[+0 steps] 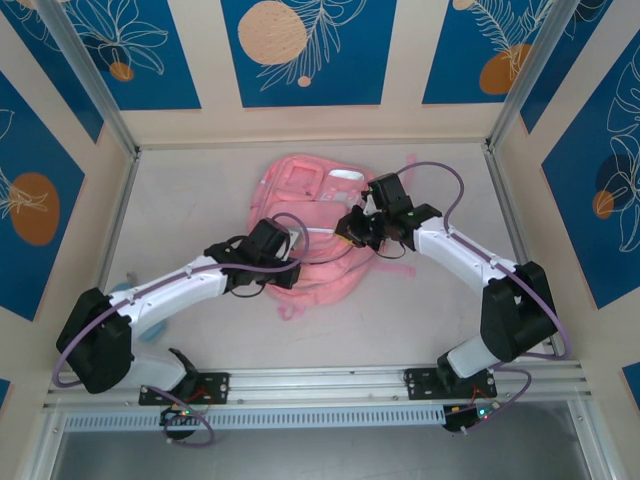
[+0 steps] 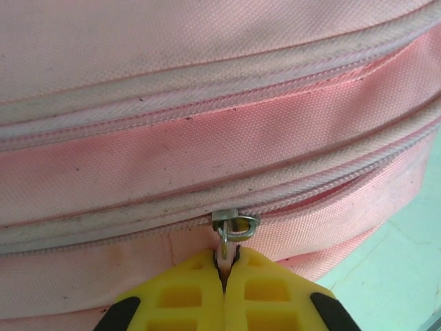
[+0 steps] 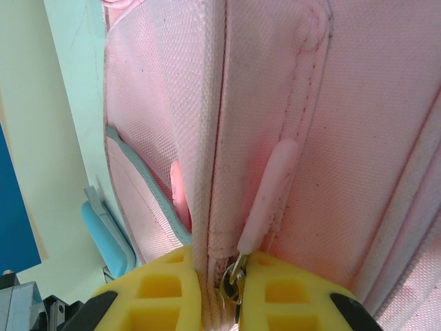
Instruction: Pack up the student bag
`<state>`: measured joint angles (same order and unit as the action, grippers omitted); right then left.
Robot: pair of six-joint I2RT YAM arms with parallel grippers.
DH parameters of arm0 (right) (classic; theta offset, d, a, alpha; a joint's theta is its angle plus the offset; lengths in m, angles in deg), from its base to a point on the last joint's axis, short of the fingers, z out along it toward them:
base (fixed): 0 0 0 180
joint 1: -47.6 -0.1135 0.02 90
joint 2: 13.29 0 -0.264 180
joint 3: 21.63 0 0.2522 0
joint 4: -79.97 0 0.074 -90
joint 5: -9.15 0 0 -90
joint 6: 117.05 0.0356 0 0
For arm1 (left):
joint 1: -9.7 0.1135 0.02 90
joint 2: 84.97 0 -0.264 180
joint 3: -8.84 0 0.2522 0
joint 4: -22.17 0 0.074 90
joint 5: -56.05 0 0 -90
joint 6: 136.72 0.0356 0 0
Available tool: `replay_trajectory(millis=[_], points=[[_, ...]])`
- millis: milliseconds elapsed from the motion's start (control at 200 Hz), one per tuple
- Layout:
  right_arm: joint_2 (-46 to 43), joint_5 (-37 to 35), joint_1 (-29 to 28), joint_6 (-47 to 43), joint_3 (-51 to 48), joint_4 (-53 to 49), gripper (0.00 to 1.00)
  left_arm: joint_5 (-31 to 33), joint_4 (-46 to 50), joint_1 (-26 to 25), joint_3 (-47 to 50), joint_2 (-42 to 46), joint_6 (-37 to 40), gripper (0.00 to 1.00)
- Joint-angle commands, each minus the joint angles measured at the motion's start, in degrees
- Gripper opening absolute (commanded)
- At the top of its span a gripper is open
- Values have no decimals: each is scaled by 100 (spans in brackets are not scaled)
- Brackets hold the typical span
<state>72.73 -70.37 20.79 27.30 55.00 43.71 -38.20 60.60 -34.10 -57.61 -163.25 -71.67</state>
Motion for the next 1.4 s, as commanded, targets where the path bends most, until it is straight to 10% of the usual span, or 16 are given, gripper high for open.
replay_trajectory(millis=[0, 395, 700, 1390], points=[[-410, -154, 182, -158, -64, -118, 8, 408, 305, -25, -155, 150, 115, 0], [-622, 350, 915, -487, -503, -107, 12, 660, 208, 64, -149, 123, 190, 0], [-1281, 1, 971, 25, -820, -631, 63, -260, -401, -289, -440, 79, 380, 0], [-2409, -164, 448, 2043, -1772, -674, 62, -516, -499, -1359, -1440, -838, 397, 0]])
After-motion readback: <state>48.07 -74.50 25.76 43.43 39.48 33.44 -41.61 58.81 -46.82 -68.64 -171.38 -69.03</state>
